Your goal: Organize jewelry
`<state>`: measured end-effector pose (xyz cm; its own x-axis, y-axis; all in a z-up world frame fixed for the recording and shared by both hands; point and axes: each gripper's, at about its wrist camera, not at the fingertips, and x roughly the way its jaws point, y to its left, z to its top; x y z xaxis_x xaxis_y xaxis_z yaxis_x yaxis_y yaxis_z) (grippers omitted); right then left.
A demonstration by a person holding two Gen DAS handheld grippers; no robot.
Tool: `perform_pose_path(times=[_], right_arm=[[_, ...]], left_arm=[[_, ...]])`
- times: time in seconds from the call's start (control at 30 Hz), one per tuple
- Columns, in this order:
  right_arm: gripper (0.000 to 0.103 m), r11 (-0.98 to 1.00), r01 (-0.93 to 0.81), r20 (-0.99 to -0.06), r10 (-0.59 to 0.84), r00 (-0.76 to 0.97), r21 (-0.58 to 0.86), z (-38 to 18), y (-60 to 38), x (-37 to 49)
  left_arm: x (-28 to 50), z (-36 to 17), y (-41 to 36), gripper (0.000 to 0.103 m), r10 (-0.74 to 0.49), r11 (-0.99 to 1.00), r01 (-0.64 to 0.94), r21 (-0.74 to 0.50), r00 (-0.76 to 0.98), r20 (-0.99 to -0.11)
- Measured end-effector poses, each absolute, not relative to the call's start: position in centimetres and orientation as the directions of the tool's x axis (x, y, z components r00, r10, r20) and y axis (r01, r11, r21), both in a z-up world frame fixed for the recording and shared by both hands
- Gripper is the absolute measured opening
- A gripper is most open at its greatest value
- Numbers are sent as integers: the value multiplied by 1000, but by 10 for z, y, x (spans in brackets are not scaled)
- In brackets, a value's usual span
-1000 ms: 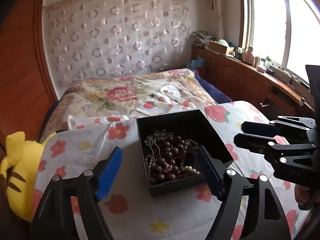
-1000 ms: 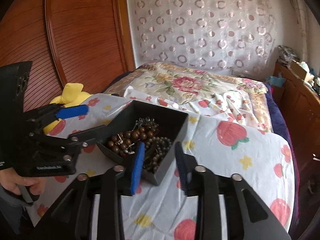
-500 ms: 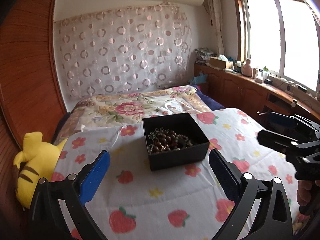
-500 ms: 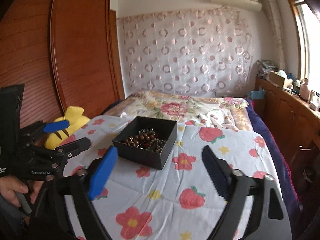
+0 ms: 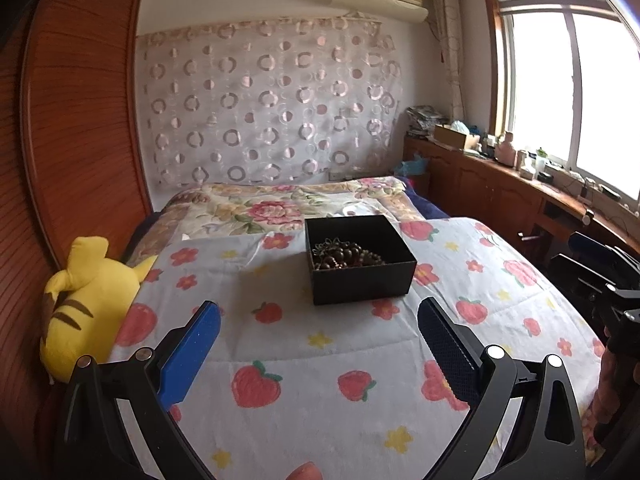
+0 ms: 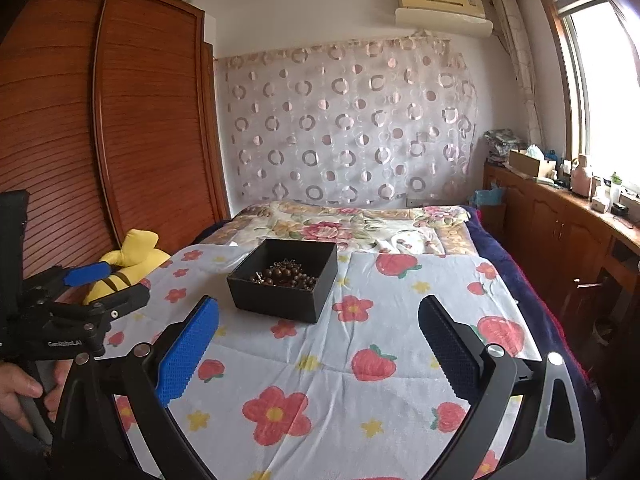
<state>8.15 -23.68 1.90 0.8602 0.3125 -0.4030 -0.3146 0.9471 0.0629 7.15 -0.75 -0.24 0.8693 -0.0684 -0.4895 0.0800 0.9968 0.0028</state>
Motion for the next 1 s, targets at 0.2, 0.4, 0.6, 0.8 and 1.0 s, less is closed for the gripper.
perform_pose_path(times=[0.2,0.4,0.6,0.8,1.0], right_arm=[[101,951,-305,-400,301,866,56,20,-233,78],[101,952,-300,-400,296,867,54,20,-233,77],[101,956,-287,-400,287,871,61,17,-235,76],[101,958,-280,-397,283,873,67,16,-235,77],[101,958,-278,-395,282,875,69,16,-235,76]], left_arm=[[69,-4,-6,95,-41,998,56,15,868,-495],[67,-5,-5,95,-41,999,53,10,864,-501],[61,-4,-8,95,-49,998,61,8,872,-488],[57,-1,-13,95,-29,998,49,29,880,-475],[57,1,-11,95,-32,999,48,21,880,-474]])
